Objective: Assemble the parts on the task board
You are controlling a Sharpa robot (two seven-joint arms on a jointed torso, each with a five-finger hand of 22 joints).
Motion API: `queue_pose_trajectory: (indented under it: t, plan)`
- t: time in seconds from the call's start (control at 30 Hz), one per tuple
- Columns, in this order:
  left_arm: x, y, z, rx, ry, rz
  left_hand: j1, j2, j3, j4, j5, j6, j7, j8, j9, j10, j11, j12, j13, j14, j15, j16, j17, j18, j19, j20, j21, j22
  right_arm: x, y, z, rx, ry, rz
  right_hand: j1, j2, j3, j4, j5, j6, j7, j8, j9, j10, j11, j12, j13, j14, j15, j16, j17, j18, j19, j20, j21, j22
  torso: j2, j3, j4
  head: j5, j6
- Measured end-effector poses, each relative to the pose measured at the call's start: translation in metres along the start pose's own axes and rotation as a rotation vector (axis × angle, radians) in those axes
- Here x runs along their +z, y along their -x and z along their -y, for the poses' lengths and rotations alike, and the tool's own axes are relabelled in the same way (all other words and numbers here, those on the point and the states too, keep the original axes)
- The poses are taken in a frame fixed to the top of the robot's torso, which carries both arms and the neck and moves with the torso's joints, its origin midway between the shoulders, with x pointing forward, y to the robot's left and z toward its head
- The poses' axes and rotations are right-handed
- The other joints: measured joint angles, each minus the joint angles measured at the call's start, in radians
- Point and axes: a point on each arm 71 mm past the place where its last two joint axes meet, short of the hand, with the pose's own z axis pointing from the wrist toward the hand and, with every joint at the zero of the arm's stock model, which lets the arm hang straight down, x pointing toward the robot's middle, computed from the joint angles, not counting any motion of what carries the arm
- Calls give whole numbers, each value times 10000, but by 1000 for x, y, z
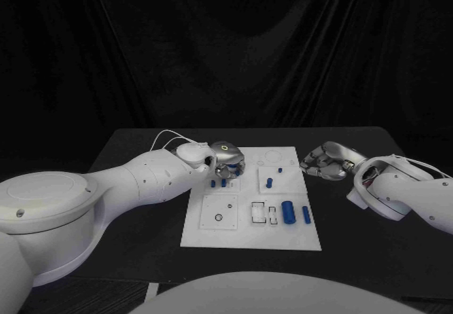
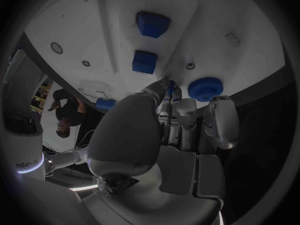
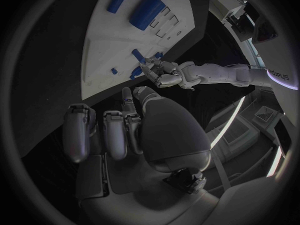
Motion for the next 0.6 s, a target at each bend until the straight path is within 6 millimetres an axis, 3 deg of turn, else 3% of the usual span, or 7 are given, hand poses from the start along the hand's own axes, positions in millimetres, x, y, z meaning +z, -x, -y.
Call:
queue_pose_trajectory:
  t: [0.47, 0.6]
  plan:
    - [-3, -2, -6, 19, 216, -13, -109, -51, 113, 55, -180, -216, -90, -154, -25, 19, -1, -195, 1, -106, 35, -130, -214, 1, -71, -1, -89, -1, 0, -1, 0, -2, -8, -70, 0, 0, 29, 29, 0, 0, 0, 0, 7, 0, 0, 0, -1, 0, 0, 0, 0, 0, 0, 0, 0, 0, -3, 0, 1, -5, 0]
    - [-3, -2, -5, 14, 211, -4, -142, -12, 196, -2, -210, 402, -37, 136, 127, 572, -45, -146, 102, -106, 35, -130, -229, 1, -71, -1, -89, -1, 0, -1, 0, -2, -10, -95, 0, 0, 29, 29, 0, 0, 0, 0, 7, 0, 0, 0, -1, 0, 0, 0, 0, 0, 0, 0, 0, -1, -4, 0, 1, 5, 0]
